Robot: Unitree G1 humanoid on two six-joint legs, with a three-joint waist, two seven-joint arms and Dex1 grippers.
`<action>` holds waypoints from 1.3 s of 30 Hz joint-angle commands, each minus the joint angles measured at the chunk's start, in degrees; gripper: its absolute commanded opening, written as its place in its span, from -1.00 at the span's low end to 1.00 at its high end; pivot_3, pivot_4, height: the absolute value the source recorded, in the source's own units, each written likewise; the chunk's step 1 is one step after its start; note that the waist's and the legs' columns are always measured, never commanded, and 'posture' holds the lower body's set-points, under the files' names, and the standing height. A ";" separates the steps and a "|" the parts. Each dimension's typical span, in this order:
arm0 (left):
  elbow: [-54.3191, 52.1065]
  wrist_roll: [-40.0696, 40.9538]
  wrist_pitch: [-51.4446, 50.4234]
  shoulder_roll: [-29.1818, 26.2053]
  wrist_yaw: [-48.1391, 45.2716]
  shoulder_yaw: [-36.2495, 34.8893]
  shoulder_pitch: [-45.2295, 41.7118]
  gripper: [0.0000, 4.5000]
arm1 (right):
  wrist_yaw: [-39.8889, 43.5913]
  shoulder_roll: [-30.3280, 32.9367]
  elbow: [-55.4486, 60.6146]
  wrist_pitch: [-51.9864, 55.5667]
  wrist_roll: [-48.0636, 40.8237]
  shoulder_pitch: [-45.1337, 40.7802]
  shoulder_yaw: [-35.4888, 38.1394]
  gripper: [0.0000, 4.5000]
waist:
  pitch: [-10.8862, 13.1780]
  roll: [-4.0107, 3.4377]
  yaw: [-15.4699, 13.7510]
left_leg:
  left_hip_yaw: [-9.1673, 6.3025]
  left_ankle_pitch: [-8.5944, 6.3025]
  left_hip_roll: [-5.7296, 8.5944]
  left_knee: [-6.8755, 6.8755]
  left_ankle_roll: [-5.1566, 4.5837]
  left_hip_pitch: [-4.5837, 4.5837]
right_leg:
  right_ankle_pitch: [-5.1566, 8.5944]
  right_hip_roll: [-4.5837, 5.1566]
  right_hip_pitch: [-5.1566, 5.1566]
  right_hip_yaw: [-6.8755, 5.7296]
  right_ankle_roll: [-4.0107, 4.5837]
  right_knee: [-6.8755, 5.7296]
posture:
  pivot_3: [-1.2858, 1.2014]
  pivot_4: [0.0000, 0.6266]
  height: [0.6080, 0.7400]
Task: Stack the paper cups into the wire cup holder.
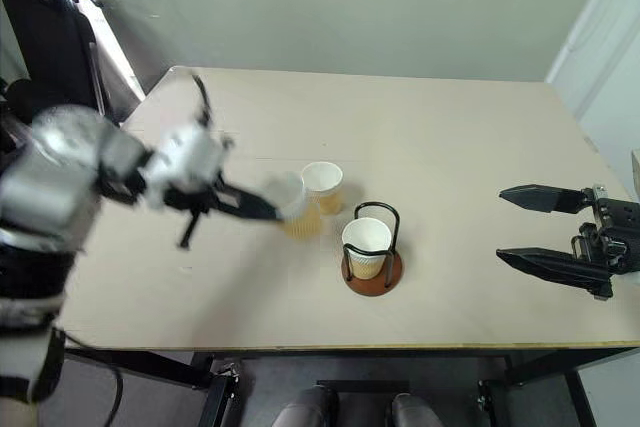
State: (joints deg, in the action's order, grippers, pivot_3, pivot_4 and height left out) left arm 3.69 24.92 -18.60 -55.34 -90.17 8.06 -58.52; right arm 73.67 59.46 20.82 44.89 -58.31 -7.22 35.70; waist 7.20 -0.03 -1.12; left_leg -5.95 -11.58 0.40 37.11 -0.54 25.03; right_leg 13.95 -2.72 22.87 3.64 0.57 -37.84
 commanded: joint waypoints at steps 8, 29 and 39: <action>5.43 13.53 6.43 6.88 -2.33 17.38 -18.14 -0.98 | -3.01 0.26 2.30 -2.26 -0.13 -0.60 0.56 1.00 | 0.03 -0.11 -0.10 | 0.23 -0.23 -0.01 0.02 -0.24 0.16 | -0.13 0.01 0.00 0.10 -0.33 0.35 | 0.03 -0.52 1.00; 3.79 8.38 20.20 6.39 -2.33 30.80 -16.20 -0.98 | -5.57 0.86 4.91 -1.53 -1.16 2.29 3.10 1.00 | 0.07 -0.15 -0.13 | 0.33 -0.50 -0.07 0.71 -0.62 0.26 | -0.21 0.00 -0.23 0.21 -0.72 0.58 | 0.03 -0.52 1.00; 2.23 6.60 19.35 7.37 -2.33 30.91 -15.15 -0.98 | -5.23 0.95 5.31 -1.83 -0.93 3.96 4.67 1.00 | 0.07 -0.16 -0.14 | 0.33 -0.58 -0.06 0.98 -0.71 0.39 | -0.30 0.00 -0.24 0.22 -0.83 0.59 | 0.03 -0.52 1.00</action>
State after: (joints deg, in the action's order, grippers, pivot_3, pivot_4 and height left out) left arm 6.67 32.33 0.49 -48.42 -90.54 39.67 -73.51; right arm 68.30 59.40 25.15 43.61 -58.38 -3.15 37.79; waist 7.27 -0.19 -1.26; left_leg -5.62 -12.16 0.34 38.09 -1.25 25.42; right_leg 13.65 -2.73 22.64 3.85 -0.26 -37.25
